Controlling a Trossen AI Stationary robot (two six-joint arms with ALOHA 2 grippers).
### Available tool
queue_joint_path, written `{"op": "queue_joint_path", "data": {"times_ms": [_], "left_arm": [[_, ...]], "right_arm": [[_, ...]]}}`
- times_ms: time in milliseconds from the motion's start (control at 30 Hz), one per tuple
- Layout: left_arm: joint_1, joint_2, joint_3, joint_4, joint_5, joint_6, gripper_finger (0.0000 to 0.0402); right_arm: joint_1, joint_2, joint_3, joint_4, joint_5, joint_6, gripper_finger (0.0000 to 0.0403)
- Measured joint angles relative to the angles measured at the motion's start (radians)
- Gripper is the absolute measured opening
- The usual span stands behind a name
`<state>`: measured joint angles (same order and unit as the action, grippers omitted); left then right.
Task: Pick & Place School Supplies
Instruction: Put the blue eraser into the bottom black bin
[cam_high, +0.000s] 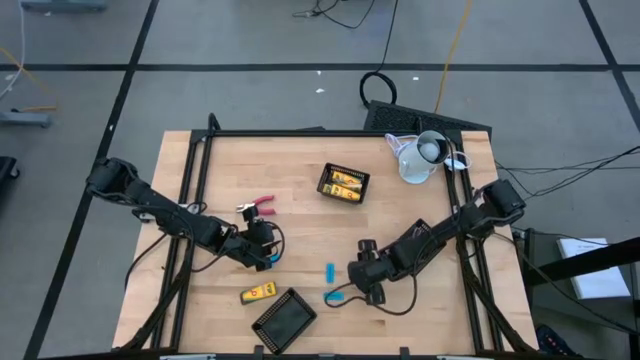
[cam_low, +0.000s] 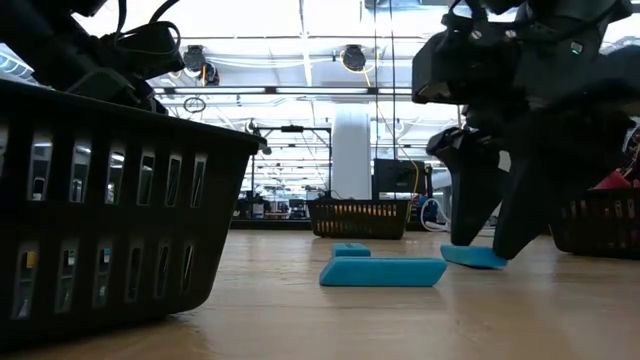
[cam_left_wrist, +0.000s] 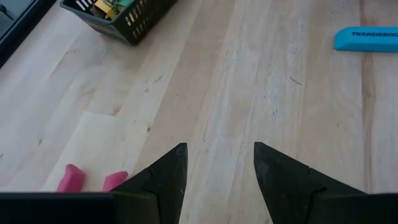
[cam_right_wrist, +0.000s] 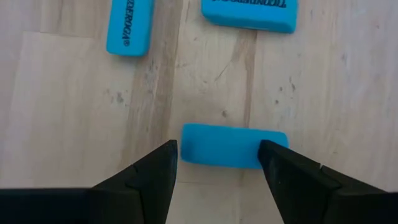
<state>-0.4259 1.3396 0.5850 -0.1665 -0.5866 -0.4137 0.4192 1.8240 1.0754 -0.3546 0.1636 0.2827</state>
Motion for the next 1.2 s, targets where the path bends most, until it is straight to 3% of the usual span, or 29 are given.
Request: {"op": "queue_joint_path", "data": {"times_ms": [300,700,833,1033,1200], "left_arm": [[0.0,0.0,0.0,0.0,0.0,0.0,0.0189],[0.0,0.0,-0.001,0.007,0.0,0.008,0.0189],[0.0,0.0,-0.001,0.008,0.0,0.009,0.0189],[0.0,0.0,-0.001,0.007,0.0,0.009,0.0189],[0.0,0.0,-0.001,0.007,0.0,0.009,0.0189]], "right_arm": [[0.016,0.017,0.0,0.008,0.125,-0.097,0.0226],[0.013,0.134,-0.001,0.024,0.17,-0.272,0.022],[0.001,0.139,-0.002,0.045,0.159,-0.307,0.0202],[-0.009,0.116,-0.002,0.041,0.148,-0.355,0.0137],[0.0,0.046,0.009,-0.02,0.216,-0.4,0.0121]]}}
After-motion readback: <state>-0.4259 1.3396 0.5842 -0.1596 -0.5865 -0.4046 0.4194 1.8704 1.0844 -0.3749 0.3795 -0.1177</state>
